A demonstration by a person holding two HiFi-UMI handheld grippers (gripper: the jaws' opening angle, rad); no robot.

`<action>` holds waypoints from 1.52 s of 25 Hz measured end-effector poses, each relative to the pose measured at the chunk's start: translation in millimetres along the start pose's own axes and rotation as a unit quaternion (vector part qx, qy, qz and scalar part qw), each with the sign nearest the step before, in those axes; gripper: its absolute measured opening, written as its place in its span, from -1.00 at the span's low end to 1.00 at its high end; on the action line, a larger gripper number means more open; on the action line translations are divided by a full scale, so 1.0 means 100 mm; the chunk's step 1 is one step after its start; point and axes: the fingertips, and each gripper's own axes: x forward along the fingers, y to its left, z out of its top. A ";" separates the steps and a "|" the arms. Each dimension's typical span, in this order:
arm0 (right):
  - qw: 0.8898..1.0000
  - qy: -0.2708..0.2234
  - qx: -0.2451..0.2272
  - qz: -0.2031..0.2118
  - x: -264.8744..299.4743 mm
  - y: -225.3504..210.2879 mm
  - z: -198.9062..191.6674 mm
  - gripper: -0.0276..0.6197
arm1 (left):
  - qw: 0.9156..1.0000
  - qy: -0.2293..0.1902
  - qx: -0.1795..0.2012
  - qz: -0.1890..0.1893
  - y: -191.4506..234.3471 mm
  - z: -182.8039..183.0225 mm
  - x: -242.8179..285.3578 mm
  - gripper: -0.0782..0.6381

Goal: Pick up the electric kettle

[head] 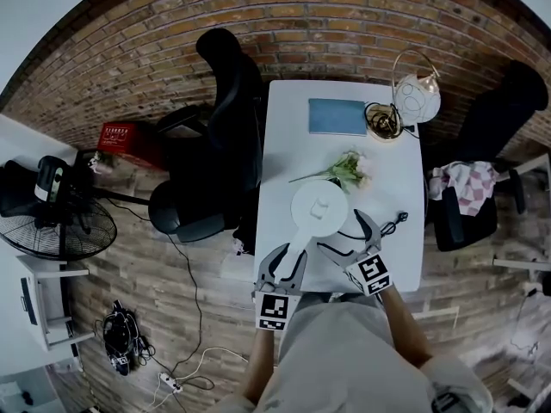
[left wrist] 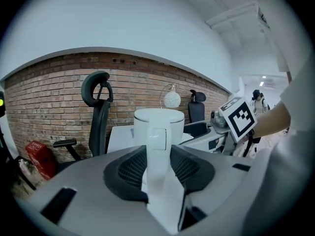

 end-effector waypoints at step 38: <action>0.997 -0.053 -0.044 0.034 0.18 0.13 0.33 0.84 | 0.997 -0.069 0.017 -0.041 -0.05 0.33 -0.17 -0.38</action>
